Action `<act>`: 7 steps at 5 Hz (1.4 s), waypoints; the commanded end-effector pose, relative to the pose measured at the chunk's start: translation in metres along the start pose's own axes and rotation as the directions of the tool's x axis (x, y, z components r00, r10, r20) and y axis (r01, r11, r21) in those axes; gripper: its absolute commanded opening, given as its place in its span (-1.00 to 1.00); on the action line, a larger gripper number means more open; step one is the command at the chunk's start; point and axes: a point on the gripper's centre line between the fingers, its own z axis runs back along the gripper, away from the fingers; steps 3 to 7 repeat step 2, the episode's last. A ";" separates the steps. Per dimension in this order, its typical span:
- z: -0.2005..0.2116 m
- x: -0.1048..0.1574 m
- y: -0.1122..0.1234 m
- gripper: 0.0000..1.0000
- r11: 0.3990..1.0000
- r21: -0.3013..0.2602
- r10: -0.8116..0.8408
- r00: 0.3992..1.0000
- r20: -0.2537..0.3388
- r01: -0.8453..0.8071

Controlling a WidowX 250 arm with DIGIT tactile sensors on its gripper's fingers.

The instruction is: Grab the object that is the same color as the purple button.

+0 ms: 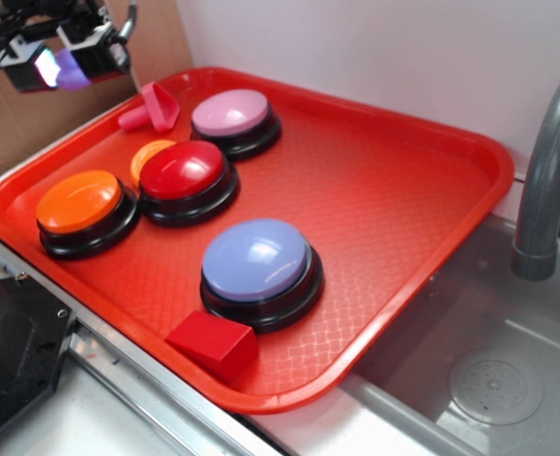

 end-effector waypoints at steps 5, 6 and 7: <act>0.009 -0.031 -0.024 -1.00 0.967 -0.040 -0.252 0.968 -0.005 0.252; 0.009 -0.031 -0.024 -1.00 0.967 -0.040 -0.252 0.968 -0.005 0.252; 0.009 -0.031 -0.024 -1.00 0.967 -0.040 -0.252 0.968 -0.005 0.252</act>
